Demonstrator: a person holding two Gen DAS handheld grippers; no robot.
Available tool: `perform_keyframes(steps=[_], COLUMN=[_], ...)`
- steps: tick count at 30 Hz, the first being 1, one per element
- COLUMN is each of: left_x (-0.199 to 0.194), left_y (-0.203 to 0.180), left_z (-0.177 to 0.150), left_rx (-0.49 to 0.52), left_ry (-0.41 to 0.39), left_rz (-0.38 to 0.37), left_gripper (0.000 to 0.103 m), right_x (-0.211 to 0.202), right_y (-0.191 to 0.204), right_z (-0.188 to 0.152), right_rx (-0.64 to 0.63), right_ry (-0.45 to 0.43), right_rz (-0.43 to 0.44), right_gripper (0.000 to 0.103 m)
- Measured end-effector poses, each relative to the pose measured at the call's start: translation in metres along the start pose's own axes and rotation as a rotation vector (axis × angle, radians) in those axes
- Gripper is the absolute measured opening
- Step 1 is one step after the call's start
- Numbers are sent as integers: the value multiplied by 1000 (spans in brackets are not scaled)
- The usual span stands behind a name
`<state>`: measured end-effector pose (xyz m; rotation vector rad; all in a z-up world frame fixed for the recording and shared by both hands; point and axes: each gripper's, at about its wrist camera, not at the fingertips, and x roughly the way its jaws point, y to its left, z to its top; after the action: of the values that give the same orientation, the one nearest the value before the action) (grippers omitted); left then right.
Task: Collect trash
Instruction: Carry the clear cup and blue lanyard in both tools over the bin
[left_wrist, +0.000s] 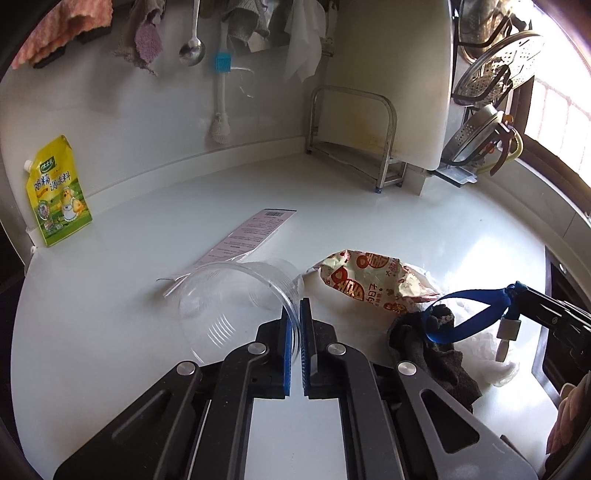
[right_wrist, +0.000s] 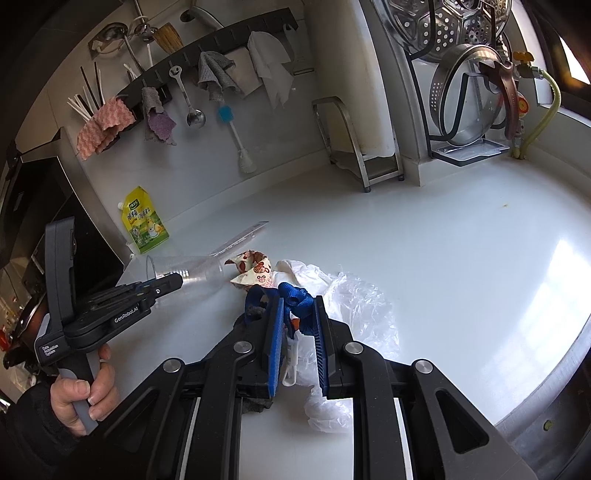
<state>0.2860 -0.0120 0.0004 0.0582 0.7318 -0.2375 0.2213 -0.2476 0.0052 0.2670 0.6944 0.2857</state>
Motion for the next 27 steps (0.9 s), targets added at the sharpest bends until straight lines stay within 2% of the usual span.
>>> perform_keyframes(steps=[8, 14, 20, 27], left_x=[-37, -65, -86, -117], left_y=[-1, -4, -7, -10], left_z=[-11, -19, -28, -42], left_rx=[31, 31, 26, 18], left_ry=[-52, -82, -98, -125], left_rz=[49, 50, 42, 42], left_gripper=[5, 5, 5, 5], right_x=[-11, -28, -58, -93], right_y=[13, 19, 24, 40], right_z=[-5, -14, -20, -34], right_rx=[-29, -15, 6, -7], right_ry=[-20, -39, -86, -113], right_rz=[-15, -19, -14, -62], right_gripper=[16, 16, 16, 16])
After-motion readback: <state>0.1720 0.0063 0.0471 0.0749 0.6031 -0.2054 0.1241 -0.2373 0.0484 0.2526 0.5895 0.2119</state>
